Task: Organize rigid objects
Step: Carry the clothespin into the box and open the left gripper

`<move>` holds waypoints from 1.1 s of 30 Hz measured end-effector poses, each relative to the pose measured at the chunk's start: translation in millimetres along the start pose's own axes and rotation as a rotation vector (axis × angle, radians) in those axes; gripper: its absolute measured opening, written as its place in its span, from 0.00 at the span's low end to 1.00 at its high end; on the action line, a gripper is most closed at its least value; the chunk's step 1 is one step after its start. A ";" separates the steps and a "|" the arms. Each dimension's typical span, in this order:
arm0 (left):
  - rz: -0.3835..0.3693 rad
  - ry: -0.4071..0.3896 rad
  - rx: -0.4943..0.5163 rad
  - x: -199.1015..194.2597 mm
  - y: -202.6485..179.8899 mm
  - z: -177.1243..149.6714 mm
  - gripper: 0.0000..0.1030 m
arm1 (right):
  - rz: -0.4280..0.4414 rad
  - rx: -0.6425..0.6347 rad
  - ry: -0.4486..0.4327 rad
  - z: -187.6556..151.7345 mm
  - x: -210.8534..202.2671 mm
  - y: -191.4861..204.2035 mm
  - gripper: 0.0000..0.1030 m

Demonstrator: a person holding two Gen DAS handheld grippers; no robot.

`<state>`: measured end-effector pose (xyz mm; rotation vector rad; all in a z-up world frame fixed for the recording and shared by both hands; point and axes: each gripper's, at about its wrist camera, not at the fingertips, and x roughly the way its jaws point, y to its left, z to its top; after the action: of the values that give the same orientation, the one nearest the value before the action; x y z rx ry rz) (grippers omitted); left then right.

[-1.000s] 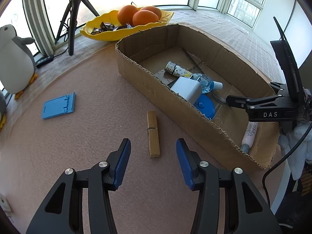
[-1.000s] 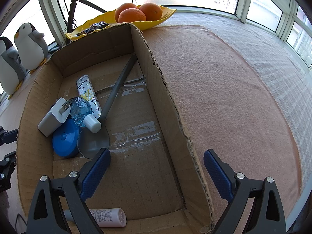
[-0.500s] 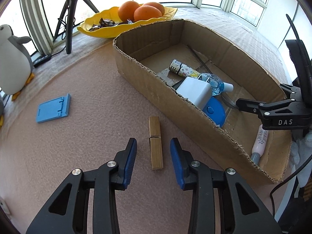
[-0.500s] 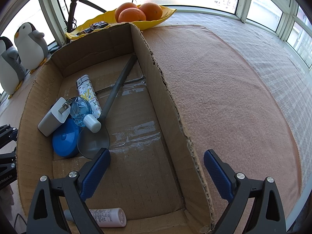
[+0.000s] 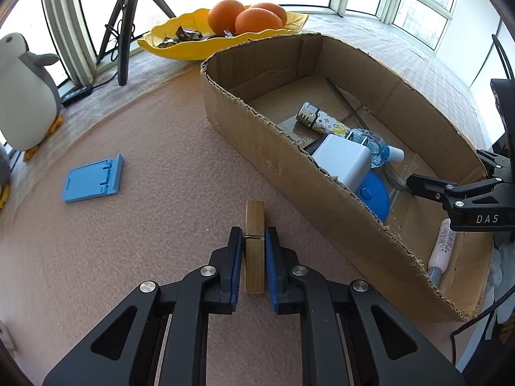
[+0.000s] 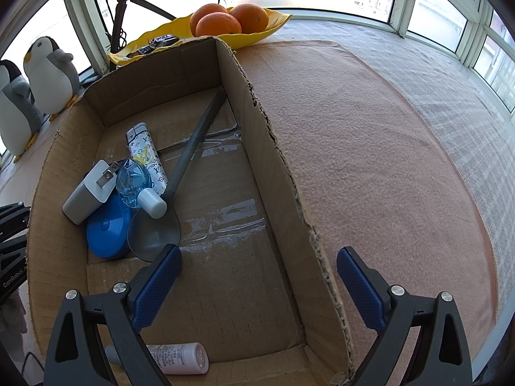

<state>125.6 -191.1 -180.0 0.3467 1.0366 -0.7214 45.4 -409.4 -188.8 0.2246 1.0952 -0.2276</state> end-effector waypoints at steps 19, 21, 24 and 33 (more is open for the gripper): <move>0.066 0.015 -0.095 -19.5 24.1 -14.4 0.11 | 0.000 0.000 0.000 0.1 0.3 0.1 0.93; 0.069 -0.001 -0.106 -26.9 26.9 -12.0 0.11 | -0.001 0.000 0.001 0.4 0.3 0.2 0.93; 0.062 -0.028 -0.126 -40.3 30.5 -6.4 0.11 | -0.001 0.000 0.001 0.3 0.4 0.1 0.93; 0.038 -0.128 -0.105 -84.5 13.0 22.2 0.11 | 0.000 0.000 0.001 0.5 0.7 0.1 0.94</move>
<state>122.9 -162.8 -96.4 0.2261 0.9400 -0.6441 46.1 -409.5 -189.2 0.2244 1.0965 -0.2277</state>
